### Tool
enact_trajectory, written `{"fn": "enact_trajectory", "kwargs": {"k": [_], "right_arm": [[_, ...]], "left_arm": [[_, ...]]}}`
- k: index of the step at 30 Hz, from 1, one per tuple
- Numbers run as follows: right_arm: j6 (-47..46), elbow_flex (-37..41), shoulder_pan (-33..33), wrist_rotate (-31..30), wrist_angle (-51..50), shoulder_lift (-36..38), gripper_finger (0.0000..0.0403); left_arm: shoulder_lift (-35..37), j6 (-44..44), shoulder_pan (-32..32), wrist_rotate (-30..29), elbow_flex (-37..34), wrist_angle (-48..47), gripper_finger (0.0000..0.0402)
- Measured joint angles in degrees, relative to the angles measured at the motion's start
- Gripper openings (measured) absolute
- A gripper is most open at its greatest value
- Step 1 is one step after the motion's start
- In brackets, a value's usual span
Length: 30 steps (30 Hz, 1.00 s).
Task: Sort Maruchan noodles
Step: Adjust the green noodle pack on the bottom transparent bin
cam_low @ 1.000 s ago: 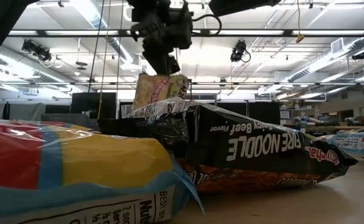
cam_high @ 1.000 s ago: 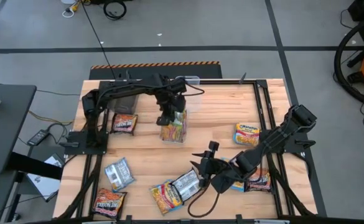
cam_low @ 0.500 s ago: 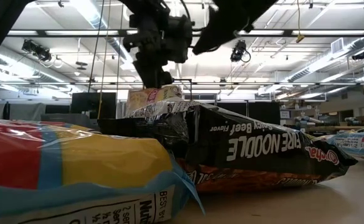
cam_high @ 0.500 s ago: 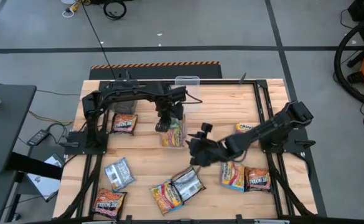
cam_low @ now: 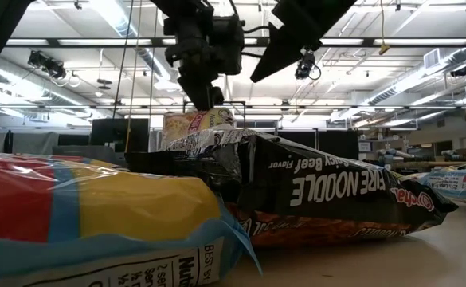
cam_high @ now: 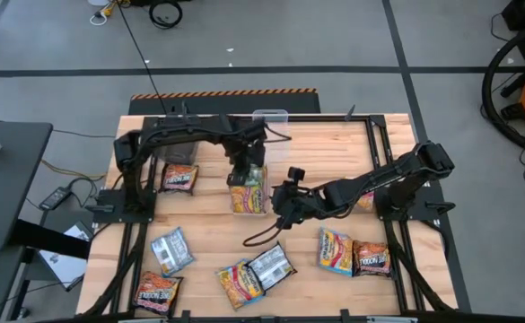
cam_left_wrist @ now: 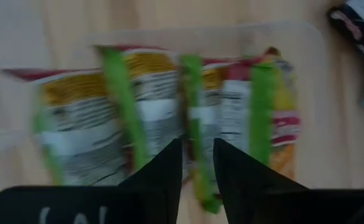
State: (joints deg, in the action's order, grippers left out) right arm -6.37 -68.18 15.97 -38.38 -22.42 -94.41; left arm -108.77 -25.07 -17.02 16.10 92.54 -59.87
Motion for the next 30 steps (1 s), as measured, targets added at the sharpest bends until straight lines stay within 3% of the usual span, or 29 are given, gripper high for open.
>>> {"fn": "enact_trajectory", "kwargs": {"k": [3, 7, 13, 20, 25, 30], "right_arm": [[-0.01, 0.0, -0.02, 1.07, -0.5, 0.0, 0.0145], [-2.16, 1.12, -1.18, 8.81, 0.93, -1.83, 0.0145], [-2.6, 5.01, -0.46, 15.04, 7.72, -5.95, 0.0145], [2.86, 4.94, 1.3, 16.49, 16.67, -9.57, 0.0145], [3.91, 4.95, -0.63, 19.15, 19.04, -13.17, 0.0145], [3.64, 4.96, -1.92, 18.14, 19.98, -15.05, 0.0145]], "left_arm": [[0.0, 0.7, 2.24, -0.3, -0.18, -0.03, 0.0089], [0.0, 1.11, 4.38, -4.14, -0.18, 0.39, 0.0087], [0.0, 1.31, 4.4, -9.8, -0.18, 1.35, 0.0087], [-1.12, 1.59, 3.67, -8.9, -0.2, 2.87, 0.0087], [-2.93, 3.45, 4.16, -7.01, -0.18, 2.47, 0.0087], [-3.78, 5.32, 4.04, -7.56, -0.18, 2.39, 0.0087]]}}
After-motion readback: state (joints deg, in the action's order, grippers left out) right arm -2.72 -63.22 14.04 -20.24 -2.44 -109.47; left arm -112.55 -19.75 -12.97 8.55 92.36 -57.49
